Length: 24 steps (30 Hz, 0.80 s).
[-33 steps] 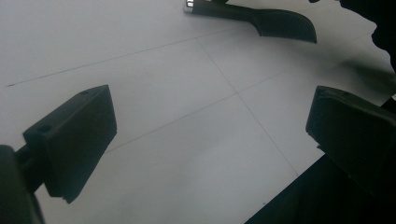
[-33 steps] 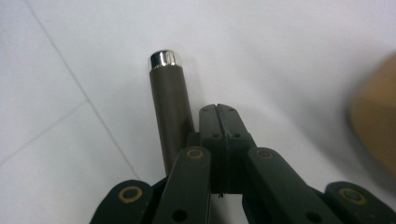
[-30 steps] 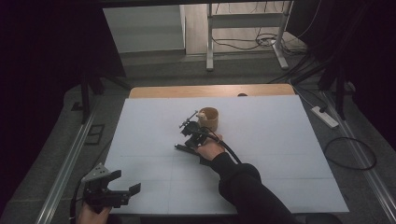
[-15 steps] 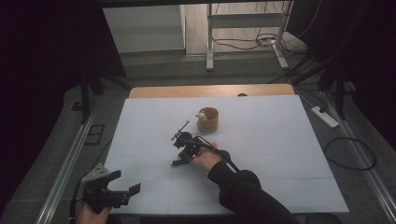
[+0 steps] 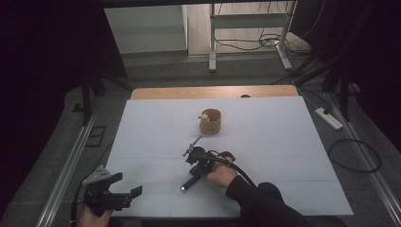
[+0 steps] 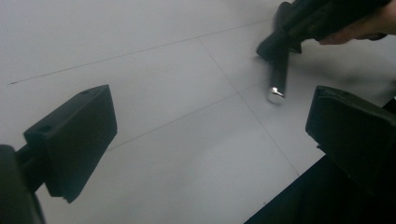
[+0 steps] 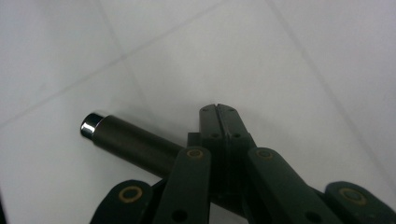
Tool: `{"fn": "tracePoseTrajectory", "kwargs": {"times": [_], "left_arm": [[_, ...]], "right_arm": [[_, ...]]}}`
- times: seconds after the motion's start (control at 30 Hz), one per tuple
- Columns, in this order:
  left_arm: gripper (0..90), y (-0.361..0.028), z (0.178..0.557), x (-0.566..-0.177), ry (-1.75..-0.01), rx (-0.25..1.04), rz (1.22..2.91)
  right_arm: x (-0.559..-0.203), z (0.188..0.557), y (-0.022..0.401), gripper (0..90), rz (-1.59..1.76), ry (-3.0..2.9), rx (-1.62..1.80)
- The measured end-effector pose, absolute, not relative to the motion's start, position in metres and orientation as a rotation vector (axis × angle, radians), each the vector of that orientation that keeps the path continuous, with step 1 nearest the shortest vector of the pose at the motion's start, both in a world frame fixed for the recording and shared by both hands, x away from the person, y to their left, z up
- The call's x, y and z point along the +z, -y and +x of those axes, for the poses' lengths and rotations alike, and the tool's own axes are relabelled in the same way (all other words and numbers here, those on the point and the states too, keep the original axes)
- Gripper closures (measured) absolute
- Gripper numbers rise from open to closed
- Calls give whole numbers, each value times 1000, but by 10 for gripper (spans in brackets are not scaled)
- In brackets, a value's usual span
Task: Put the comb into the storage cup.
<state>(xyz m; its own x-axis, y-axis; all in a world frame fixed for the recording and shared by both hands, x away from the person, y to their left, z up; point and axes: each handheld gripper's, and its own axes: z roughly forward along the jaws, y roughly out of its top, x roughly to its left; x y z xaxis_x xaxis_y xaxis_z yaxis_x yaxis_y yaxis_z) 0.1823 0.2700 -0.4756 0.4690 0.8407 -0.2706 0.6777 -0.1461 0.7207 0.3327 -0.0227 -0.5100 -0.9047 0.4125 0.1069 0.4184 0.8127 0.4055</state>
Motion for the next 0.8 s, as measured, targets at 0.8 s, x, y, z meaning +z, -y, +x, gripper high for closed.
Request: {"fn": "tracePoseTrajectory", "kwargs": {"times": [0.8], "left_arm": [[30,-270,183,-476,-1280,246,1883]], "right_arm": [[-506,270,78,896,-621,2938,-624]]}}
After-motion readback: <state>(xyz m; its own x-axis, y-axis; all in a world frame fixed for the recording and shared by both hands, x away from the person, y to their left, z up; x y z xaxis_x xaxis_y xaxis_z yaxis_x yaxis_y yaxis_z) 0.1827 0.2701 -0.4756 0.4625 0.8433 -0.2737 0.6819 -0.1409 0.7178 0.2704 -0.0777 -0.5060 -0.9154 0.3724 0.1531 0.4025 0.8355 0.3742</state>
